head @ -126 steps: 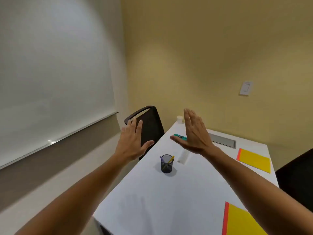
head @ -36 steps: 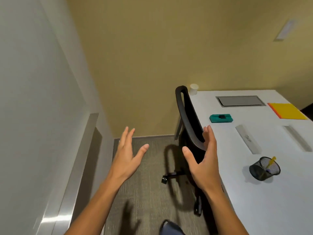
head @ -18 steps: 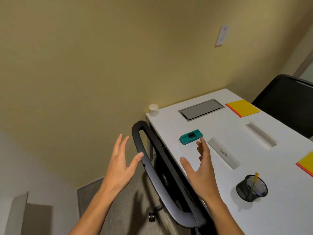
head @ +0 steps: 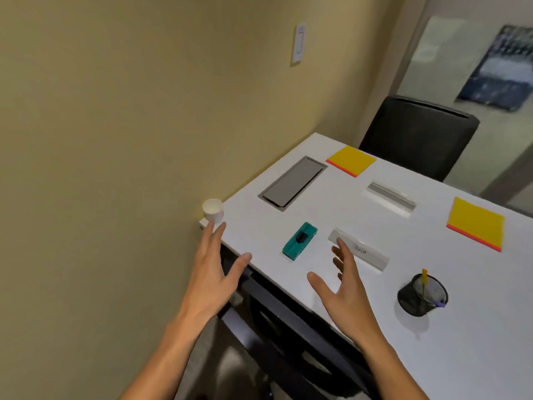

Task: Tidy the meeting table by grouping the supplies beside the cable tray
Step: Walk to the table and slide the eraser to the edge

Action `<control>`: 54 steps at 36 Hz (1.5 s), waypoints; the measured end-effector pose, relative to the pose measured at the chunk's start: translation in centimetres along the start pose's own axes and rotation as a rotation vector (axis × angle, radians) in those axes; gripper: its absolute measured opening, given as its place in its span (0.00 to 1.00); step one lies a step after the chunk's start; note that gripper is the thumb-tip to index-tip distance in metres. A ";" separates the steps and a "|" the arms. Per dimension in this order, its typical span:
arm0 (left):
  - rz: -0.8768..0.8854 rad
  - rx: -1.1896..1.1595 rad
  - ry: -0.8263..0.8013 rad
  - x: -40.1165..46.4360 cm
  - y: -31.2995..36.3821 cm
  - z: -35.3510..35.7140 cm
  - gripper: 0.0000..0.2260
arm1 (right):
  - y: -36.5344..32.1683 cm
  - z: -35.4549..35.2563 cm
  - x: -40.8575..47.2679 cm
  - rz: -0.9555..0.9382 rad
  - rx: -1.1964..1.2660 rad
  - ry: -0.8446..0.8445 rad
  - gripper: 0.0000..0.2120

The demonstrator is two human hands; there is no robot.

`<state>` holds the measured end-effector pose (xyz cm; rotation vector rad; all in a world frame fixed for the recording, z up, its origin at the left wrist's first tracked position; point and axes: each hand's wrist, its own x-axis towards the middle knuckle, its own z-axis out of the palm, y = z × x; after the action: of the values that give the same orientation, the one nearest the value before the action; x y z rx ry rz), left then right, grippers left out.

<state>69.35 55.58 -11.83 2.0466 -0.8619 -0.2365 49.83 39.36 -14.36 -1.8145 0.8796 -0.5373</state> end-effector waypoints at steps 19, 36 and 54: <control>0.156 0.177 -0.513 14.0 -5.1 1.9 0.36 | -2.8 5.5 3.9 0.151 -0.226 0.121 0.43; 0.344 0.636 -0.568 26.0 -11.1 10.8 0.41 | -1.2 7.6 12.2 0.282 -0.233 0.096 0.44; 0.464 0.694 -0.778 32.7 -21.0 21.1 0.41 | 2.2 13.0 18.5 0.531 -0.369 0.174 0.43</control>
<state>94.14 28.18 -36.16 2.2927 -2.1016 -0.5463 69.98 32.31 -22.14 -1.7657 1.6008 -0.1986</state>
